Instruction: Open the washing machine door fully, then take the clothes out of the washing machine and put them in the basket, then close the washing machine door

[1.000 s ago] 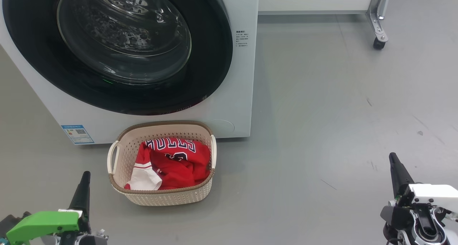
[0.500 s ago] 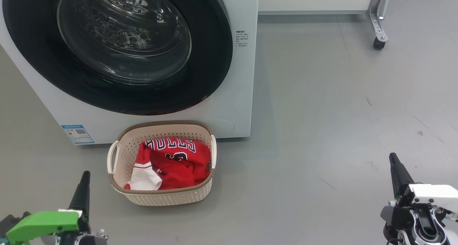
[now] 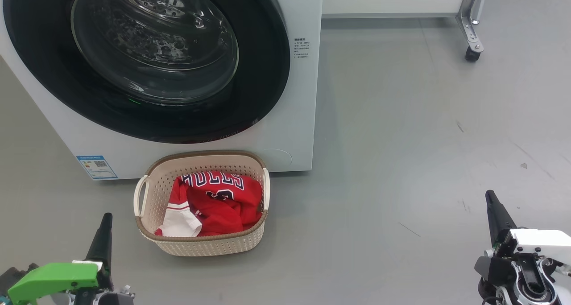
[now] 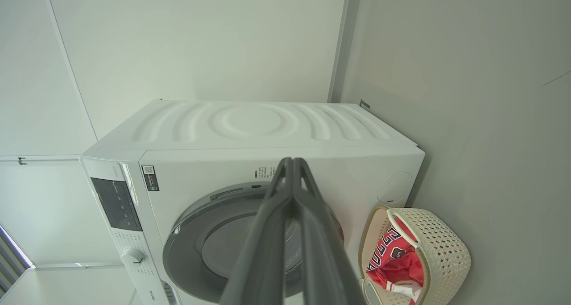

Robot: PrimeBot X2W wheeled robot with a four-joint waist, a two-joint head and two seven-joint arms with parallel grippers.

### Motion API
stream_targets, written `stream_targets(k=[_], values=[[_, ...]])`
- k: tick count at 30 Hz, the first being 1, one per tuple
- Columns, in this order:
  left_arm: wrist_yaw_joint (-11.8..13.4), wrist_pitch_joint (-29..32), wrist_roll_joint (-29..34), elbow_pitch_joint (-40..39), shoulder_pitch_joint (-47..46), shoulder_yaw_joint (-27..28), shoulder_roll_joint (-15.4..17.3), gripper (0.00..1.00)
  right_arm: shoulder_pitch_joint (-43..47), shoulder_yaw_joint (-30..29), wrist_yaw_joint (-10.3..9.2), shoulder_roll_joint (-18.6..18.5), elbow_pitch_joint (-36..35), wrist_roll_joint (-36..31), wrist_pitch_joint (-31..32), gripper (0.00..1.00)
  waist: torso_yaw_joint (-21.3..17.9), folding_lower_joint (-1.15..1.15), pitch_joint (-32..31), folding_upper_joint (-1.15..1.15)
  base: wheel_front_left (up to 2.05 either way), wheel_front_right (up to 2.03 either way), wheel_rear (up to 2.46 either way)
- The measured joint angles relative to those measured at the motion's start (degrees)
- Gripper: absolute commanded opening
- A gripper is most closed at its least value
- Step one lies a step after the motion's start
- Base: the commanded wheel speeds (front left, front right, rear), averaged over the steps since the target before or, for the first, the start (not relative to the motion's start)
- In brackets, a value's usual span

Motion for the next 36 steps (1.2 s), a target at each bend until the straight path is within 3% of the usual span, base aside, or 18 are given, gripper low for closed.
stream_targets(k=[36], values=[[0.0,0.44,0.0,-0.07,-0.01,0.13,-0.12,0.0,-0.15,-0.16,0.0,0.02,-0.02,0.0,0.24,0.0,0.0,0.0,0.01,0.0,0.0,0.0,0.0]])
